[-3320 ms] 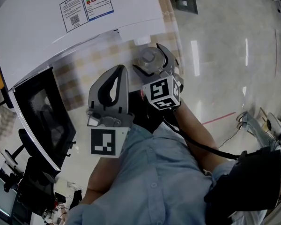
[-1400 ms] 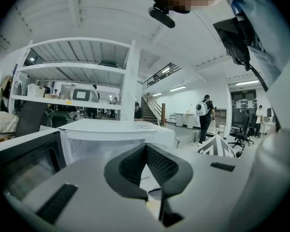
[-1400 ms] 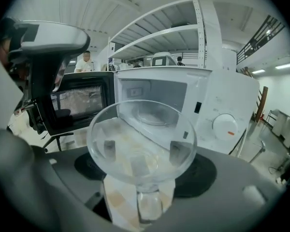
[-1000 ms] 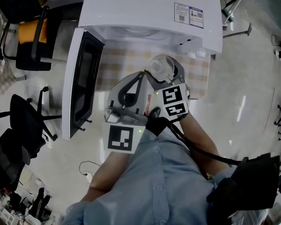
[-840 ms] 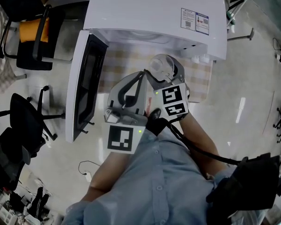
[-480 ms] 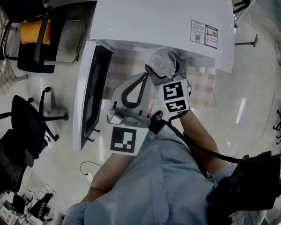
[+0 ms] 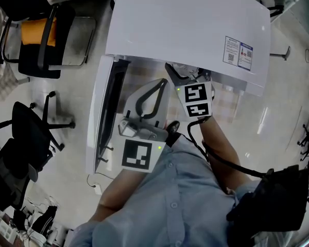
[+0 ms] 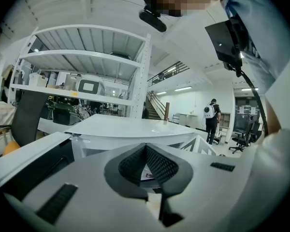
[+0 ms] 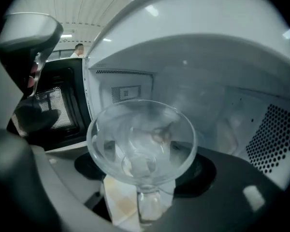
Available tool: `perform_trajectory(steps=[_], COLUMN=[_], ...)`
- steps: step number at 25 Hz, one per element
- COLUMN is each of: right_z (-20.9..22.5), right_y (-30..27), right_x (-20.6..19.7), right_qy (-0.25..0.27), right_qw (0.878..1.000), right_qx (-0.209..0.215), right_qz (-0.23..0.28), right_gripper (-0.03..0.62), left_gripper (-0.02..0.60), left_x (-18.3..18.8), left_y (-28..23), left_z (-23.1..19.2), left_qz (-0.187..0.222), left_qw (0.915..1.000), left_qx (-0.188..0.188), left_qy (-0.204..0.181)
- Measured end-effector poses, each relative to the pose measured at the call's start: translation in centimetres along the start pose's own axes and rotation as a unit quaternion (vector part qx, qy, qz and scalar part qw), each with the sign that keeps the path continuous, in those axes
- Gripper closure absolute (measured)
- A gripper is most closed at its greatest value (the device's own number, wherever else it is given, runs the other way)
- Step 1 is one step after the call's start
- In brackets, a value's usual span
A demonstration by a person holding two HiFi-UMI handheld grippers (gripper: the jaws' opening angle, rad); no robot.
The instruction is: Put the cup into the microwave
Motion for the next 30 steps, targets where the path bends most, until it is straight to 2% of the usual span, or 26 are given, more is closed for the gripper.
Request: perform_trajectory(steps=[10, 20, 30], right_z=[1.3, 1.3, 1.0], right_y=[-2.3, -2.9, -1.5], right_x=[-0.1, 0.2, -0.1], right_qy=[-0.006, 0.004, 0.009], right_qw=[1.0, 1.0, 1.0], right_qx=[0.001, 0.003, 0.003], right_qz=[-0.017, -0.011, 0.002], right_gripper=[0.229, 0.226, 0.204], left_gripper=[0.577, 0.577, 0.577], left_x=[-0.9, -0.8, -0.5], left_y=[-0.6, -0.2, 0.4], left_z=[-0.8, -0.9, 0.3], left_qz=[-0.025, -0.017, -0.009], left_qw=[0.9997, 0.9997, 0.9999], left_qx=[0.002, 0.015, 0.009], left_qy=[-0.004, 0.012, 0.009])
Point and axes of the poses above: the fingertips, and each gripper's own axes: y backward along the fingers, z to its right, x out of its top, the point moved 5 cm from there along y, backward along the fingers, and after that the axes turned 3 degrees about x, right-handed, at the moved point
